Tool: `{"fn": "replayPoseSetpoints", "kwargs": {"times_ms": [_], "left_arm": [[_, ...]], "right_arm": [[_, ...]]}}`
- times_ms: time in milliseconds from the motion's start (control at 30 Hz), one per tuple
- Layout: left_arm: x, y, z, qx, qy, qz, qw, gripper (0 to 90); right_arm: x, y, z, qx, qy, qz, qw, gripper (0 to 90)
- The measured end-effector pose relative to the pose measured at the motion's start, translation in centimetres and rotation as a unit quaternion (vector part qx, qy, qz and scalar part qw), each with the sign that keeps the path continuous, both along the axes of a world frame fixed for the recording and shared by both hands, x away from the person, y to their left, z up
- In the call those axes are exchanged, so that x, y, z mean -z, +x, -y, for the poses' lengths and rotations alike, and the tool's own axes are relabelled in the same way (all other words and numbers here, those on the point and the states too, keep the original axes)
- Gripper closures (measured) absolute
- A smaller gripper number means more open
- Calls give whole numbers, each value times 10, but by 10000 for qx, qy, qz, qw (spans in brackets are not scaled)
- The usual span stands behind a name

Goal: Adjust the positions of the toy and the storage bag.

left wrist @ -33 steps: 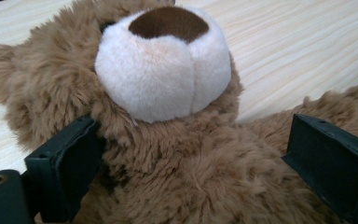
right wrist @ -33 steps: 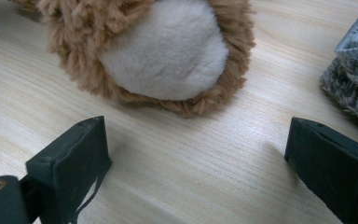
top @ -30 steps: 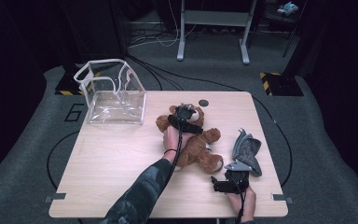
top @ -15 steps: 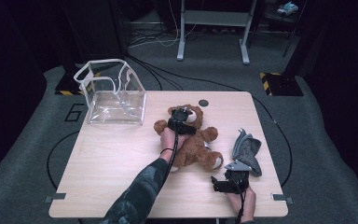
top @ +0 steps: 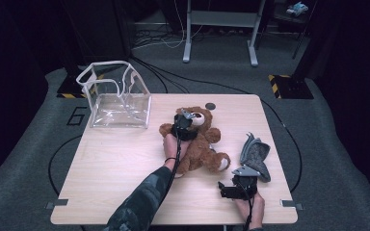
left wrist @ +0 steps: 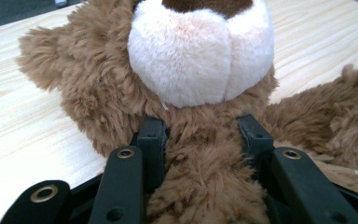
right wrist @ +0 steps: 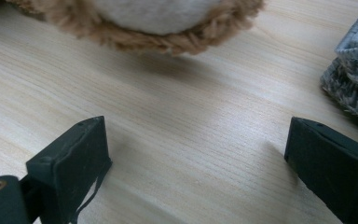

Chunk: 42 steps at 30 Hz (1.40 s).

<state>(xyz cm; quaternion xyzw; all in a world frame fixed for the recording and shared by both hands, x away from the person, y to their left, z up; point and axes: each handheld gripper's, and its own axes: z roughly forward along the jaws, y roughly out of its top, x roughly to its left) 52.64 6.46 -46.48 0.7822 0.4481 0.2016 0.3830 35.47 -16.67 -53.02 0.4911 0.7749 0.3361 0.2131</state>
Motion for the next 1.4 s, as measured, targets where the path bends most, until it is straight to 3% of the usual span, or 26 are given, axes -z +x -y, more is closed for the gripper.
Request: {"fn": "replayPoseSetpoints", "kwargs": {"times_ms": [100,133,267,500,567,1067,1200,1400], "left_arm": [[-4,-3,-6,71,-80,107,9999,624],[-5,-4,-7,33,-239,182,9995,628],[-12,-10,-11,102,-369,457,9982,640],[-30,-27,-16,320,-524,1184,9911,655],[-33,-30,-18,343,-553,1275,9897,657],[-58,-46,-51,447,-763,1654,9823,658],[-69,-51,-63,485,-753,1687,9816,657],[-79,-56,-83,450,-740,1653,9824,656]], "right_arm": [[0,0,0,4,3,-4,10000,54],[0,0,0,6,7,-7,10000,54],[0,0,0,9,9,-12,10000,54],[0,0,0,9,5,-4,10000,56],[0,0,0,-5,-3,-12,10000,56],[0,0,0,19,4,1,10000,58],[0,0,0,17,8,-10,10000,58],[0,0,0,20,10,-10,10000,58]]}}
